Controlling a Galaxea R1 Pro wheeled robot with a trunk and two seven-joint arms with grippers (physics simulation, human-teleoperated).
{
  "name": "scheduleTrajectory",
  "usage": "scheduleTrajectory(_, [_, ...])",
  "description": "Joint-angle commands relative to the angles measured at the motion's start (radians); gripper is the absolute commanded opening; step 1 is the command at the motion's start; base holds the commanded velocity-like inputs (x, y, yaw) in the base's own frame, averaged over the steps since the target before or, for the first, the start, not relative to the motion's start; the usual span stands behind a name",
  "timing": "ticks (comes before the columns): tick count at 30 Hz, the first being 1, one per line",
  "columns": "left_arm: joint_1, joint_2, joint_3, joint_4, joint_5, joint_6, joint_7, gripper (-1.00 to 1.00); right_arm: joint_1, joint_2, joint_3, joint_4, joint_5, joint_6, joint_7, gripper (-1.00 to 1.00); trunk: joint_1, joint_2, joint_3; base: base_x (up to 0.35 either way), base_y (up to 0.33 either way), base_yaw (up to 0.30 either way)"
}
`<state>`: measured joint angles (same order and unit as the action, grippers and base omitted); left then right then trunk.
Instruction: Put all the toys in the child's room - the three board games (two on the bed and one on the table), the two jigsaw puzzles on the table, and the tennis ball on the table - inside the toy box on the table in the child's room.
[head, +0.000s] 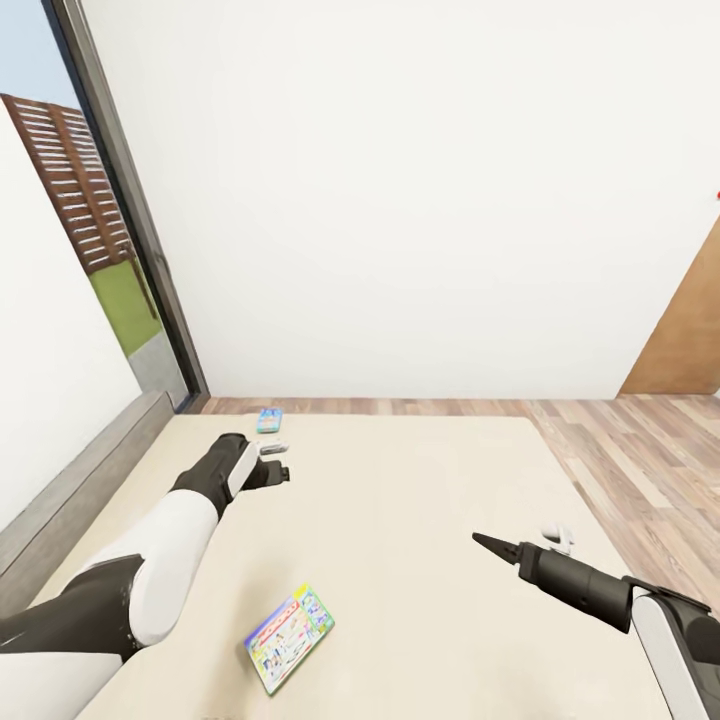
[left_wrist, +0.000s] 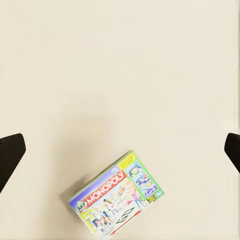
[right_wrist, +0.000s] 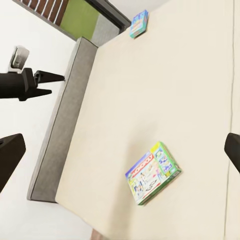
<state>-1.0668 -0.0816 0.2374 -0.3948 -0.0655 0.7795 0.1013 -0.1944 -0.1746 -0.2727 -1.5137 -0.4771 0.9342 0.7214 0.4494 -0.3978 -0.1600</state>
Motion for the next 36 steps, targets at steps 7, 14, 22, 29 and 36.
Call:
scheduleTrajectory(7, [-0.015,-0.015,0.009,0.004,-0.008,0.01,0.012,1.0,-0.001,-0.001,-0.003,0.002,0.004,0.003,0.007,1.0,0.001,-0.002,-0.014,0.0,0.0,0.0])
scheduleTrajectory(14, [-0.016,-0.019,0.01,0.006,-0.007,0.004,0.035,1.0,0.0,0.0,-0.005,0.006,0.01,0.001,0.007,1.0,0.001,-0.002,-0.025,0.0,0.0,0.0])
scheduleTrajectory(22, [-0.016,-0.021,0.011,0.009,-0.008,-0.039,0.039,1.0,0.0,0.0,-0.006,0.071,0.014,-0.004,0.007,1.0,0.001,-0.002,-0.038,0.0,0.0,0.0])
scheduleTrajectory(29, [-0.015,-0.02,0.011,0.052,-0.009,-0.104,0.041,1.0,0.0,0.0,-0.005,0.112,0.018,-0.009,0.005,1.0,0.001,-0.002,-0.05,0.0,0.0,0.0])
scheduleTrajectory(36, [-0.015,-0.021,0.011,0.068,-0.01,-0.146,0.045,1.0,-0.001,0.0,-0.005,0.126,0.017,-0.01,0.0,1.0,0.001,-0.002,-0.062,0.0,0.0,0.0])
